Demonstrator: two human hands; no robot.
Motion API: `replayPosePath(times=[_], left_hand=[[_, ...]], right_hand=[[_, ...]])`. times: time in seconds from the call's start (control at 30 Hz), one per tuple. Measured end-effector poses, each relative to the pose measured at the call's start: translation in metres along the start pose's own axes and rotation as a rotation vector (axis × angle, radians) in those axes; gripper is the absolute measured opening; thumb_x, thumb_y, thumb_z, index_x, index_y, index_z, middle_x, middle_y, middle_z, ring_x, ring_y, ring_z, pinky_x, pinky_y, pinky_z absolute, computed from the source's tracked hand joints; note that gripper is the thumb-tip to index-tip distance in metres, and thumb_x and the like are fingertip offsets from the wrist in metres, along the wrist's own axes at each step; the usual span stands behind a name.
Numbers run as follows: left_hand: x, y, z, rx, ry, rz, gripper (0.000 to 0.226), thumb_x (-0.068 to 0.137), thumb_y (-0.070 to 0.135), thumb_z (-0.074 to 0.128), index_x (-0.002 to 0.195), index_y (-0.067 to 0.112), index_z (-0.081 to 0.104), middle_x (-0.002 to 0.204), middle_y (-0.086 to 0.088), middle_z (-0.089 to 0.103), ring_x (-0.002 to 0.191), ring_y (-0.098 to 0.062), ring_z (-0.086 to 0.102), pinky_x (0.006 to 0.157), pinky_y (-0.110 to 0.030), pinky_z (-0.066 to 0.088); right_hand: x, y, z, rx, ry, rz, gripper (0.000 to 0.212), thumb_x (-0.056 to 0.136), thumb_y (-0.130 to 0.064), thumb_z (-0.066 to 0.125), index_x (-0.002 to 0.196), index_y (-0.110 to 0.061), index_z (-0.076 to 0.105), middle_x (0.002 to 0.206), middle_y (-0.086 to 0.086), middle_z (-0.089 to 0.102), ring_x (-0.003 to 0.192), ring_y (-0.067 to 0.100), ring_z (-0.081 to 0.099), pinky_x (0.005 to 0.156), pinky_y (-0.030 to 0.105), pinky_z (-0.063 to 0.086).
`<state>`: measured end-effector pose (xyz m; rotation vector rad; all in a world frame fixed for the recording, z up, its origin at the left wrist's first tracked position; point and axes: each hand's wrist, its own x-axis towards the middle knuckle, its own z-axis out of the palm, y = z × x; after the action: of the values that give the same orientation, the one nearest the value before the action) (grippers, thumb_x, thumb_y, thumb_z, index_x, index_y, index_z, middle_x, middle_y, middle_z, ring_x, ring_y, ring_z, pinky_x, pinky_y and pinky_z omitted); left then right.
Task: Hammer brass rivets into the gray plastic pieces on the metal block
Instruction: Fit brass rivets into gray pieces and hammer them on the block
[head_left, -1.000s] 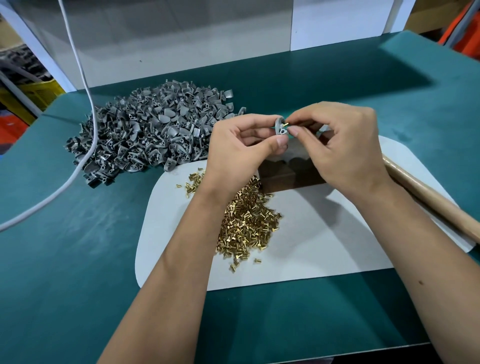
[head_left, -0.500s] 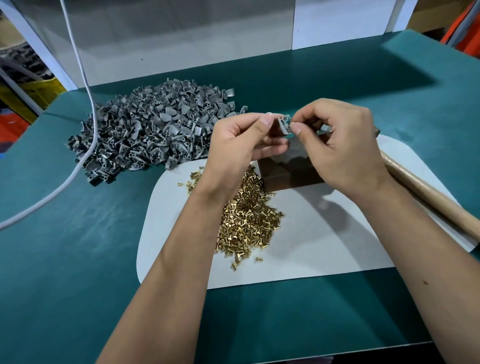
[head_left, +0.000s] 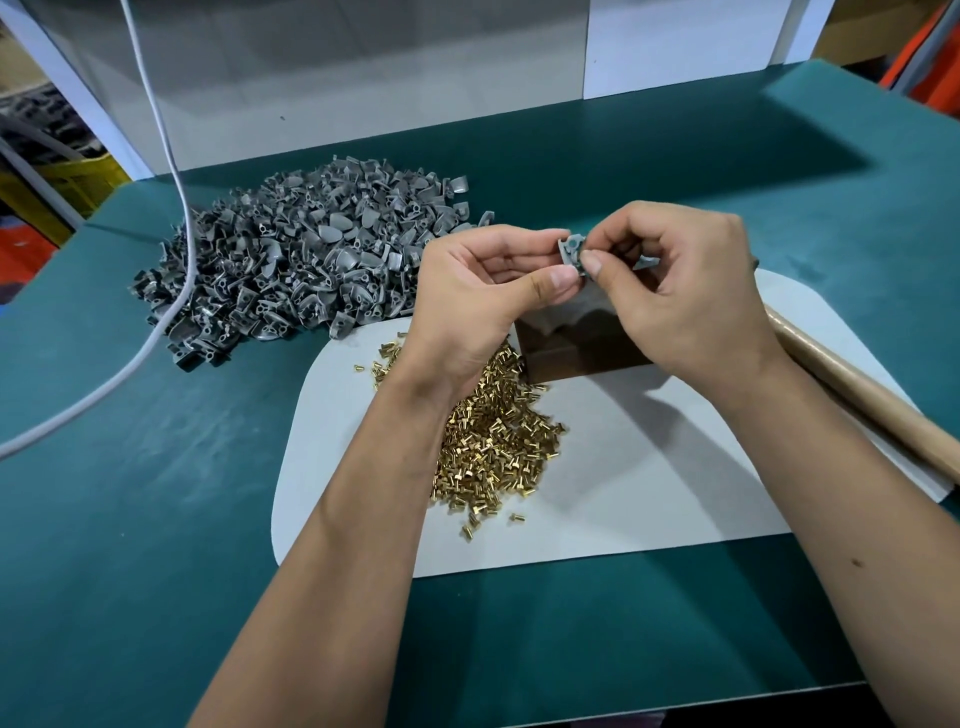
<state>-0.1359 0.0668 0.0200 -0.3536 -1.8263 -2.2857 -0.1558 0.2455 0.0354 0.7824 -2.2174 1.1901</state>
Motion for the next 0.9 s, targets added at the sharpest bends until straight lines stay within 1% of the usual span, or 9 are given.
replayPosePath(times=[0.3, 0.37, 0.47, 0.57, 0.63, 0.7, 0.77, 0.83, 0.9], left_hand=[[-0.001, -0.002, 0.003, 0.044, 0.019, -0.018, 0.032, 0.079, -0.012, 0.077, 0.109, -0.003, 0.072, 0.087, -0.015, 0.076, 0.082, -0.025, 0.074, 0.078, -0.034, 0.062], [0.000, -0.002, 0.006, 0.126, 0.017, 0.007, 0.036, 0.080, -0.011, 0.077, 0.114, 0.000, 0.072, 0.085, -0.012, 0.073, 0.082, -0.023, 0.070, 0.082, -0.037, 0.061], [0.000, -0.004, 0.011, 0.437, 0.061, 0.100, 0.020, 0.082, 0.000, 0.079, 0.101, 0.009, 0.077, 0.090, 0.000, 0.075, 0.089, -0.013, 0.070, 0.091, -0.033, 0.058], [0.000, -0.008, 0.014, 0.770, 0.141, 0.146, 0.005, 0.084, 0.014, 0.080, 0.084, 0.018, 0.079, 0.099, 0.012, 0.077, 0.114, -0.008, 0.062, 0.105, -0.023, 0.042], [0.000, -0.010, 0.011, 0.826, 0.159, 0.092, 0.006, 0.085, 0.017, 0.081, 0.082, 0.022, 0.080, 0.107, 0.013, 0.076, 0.123, -0.011, 0.056, 0.112, -0.026, 0.036], [0.001, -0.010, 0.007, 0.798, 0.153, 0.043, 0.006, 0.084, 0.017, 0.082, 0.082, 0.023, 0.081, 0.111, 0.011, 0.075, 0.124, -0.012, 0.056, 0.115, -0.035, 0.035], [0.001, -0.008, 0.006, 0.792, 0.145, 0.025, 0.008, 0.082, 0.017, 0.083, 0.080, 0.024, 0.081, 0.113, 0.009, 0.074, 0.121, -0.011, 0.059, 0.114, -0.038, 0.037], [0.000, -0.007, 0.007, 0.777, 0.143, 0.008, 0.010, 0.080, 0.017, 0.083, 0.080, 0.026, 0.080, 0.114, 0.008, 0.074, 0.117, -0.006, 0.062, 0.113, -0.036, 0.040], [0.000, -0.007, 0.007, 0.761, 0.140, -0.006, 0.013, 0.080, 0.016, 0.084, 0.079, 0.028, 0.079, 0.116, 0.008, 0.073, 0.115, -0.002, 0.063, 0.113, -0.033, 0.041]], right_hand=[[0.000, 0.003, -0.001, 0.011, -0.004, 0.027, 0.007, 0.089, -0.013, 0.070, 0.085, -0.009, 0.075, 0.079, -0.001, 0.072, 0.072, 0.016, 0.067, 0.070, 0.037, 0.055], [0.002, 0.003, -0.003, -0.014, -0.014, 0.015, 0.006, 0.088, -0.012, 0.071, 0.086, -0.009, 0.075, 0.080, -0.001, 0.073, 0.074, 0.015, 0.067, 0.072, 0.035, 0.055], [0.005, 0.003, -0.009, -0.038, -0.036, 0.017, 0.007, 0.089, -0.015, 0.071, 0.087, -0.012, 0.077, 0.082, -0.003, 0.073, 0.077, 0.011, 0.067, 0.074, 0.028, 0.053], [0.008, 0.013, -0.021, -0.115, -0.012, 0.167, 0.014, 0.092, -0.028, 0.068, 0.087, -0.018, 0.076, 0.079, -0.003, 0.072, 0.076, 0.014, 0.067, 0.073, 0.027, 0.052], [0.009, 0.029, -0.034, -0.327, -0.034, 0.369, 0.012, 0.090, -0.030, 0.069, 0.088, -0.019, 0.074, 0.083, 0.004, 0.073, 0.084, 0.026, 0.069, 0.079, 0.034, 0.055], [0.007, 0.044, -0.047, -0.580, -0.144, 0.595, 0.012, 0.088, -0.026, 0.069, 0.089, -0.015, 0.070, 0.090, 0.016, 0.072, 0.092, 0.038, 0.066, 0.083, 0.041, 0.056], [0.003, 0.050, -0.055, -0.730, -0.311, 0.729, 0.020, 0.087, -0.030, 0.069, 0.090, -0.010, 0.068, 0.086, 0.020, 0.067, 0.087, 0.041, 0.061, 0.073, 0.037, 0.050], [0.001, 0.049, -0.058, -0.756, -0.426, 0.767, 0.027, 0.086, -0.036, 0.072, 0.086, -0.009, 0.068, 0.077, 0.016, 0.062, 0.080, 0.039, 0.058, 0.066, 0.033, 0.040], [0.002, 0.047, -0.059, -0.743, -0.448, 0.761, 0.029, 0.087, -0.038, 0.072, 0.086, -0.010, 0.070, 0.073, 0.014, 0.059, 0.078, 0.039, 0.057, 0.064, 0.032, 0.037]])
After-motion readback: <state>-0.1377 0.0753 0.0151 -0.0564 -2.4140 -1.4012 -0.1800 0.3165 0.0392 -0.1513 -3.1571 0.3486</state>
